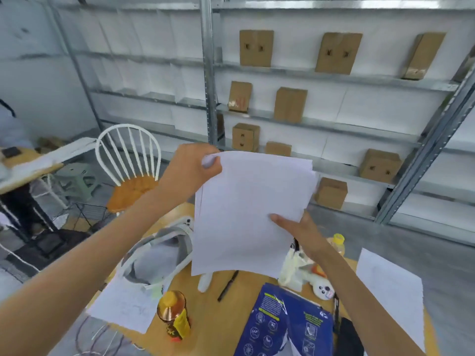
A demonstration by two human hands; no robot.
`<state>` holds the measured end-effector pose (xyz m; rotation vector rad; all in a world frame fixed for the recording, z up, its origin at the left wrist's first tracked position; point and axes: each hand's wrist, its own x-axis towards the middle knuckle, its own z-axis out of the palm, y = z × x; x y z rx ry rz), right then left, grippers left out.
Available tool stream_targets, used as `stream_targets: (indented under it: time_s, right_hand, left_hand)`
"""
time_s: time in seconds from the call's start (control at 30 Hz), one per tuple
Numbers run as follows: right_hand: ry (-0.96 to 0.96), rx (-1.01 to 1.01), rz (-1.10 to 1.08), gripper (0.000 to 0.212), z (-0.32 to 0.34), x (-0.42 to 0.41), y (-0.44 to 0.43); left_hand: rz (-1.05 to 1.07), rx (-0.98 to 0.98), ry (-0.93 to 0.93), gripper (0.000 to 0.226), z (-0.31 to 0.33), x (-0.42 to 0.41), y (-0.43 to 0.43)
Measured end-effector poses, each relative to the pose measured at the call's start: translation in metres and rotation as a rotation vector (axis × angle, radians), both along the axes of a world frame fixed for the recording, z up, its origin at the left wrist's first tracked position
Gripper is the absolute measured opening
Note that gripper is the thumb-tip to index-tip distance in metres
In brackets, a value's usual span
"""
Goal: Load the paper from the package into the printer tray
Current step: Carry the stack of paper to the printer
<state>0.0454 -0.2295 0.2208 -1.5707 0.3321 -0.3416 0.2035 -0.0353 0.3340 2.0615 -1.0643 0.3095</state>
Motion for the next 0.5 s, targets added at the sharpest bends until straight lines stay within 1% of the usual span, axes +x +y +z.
stream_targets:
  time_s: [0.07,0.13,0.17,0.2,0.23,0.27,0.33,0.37,0.4,0.43,0.47,0.5]
  right_hand:
    - [-0.003,0.038,0.067,0.025,0.009,0.019,0.006]
    - [0.025,0.056,0.164,0.032,0.013,0.033,0.015]
    - [0.046,0.039,0.207,0.031,0.011,0.042,0.021]
    - [0.054,0.021,0.231,0.024,0.011,0.051,0.029]
    - [0.052,0.016,0.238,0.017,0.009,0.06,0.037]
    - [0.046,0.025,0.227,0.014,0.009,0.068,0.046]
    - [0.042,0.054,0.239,0.02,0.011,0.085,0.064]
    - [0.04,0.076,0.256,0.025,0.013,0.092,0.073]
    - [0.033,0.102,0.284,0.025,0.016,0.098,0.082]
    - [0.02,0.13,0.313,0.024,0.018,0.104,0.09]
    - [0.009,0.164,0.343,0.023,0.019,0.109,0.099]
    - [-0.002,0.199,0.379,0.026,0.02,0.114,0.107]
  left_hand:
    - [0.046,-0.027,0.032,0.03,0.01,0.015,0.016]
    - [0.118,-0.064,0.033,0.034,0.016,0.027,0.035]
    - [0.16,-0.078,0.045,0.033,0.017,0.034,0.045]
    - [0.199,-0.09,0.046,0.03,0.019,0.039,0.055]
    - [0.244,-0.092,0.037,0.029,0.022,0.04,0.066]
    - [0.291,-0.083,0.023,0.027,0.025,0.043,0.077]
    - [0.355,-0.109,0.031,0.018,0.034,0.045,0.1]
    - [0.352,-0.184,0.087,0.015,0.037,0.045,0.114]
    - [0.314,-0.307,0.208,0.016,0.039,0.042,0.129]
    - [0.246,-0.442,0.398,0.022,0.038,0.037,0.147]
    - [0.16,-0.528,0.593,0.034,0.034,0.027,0.165]
    - [0.102,-0.522,0.765,0.052,0.024,0.015,0.182]
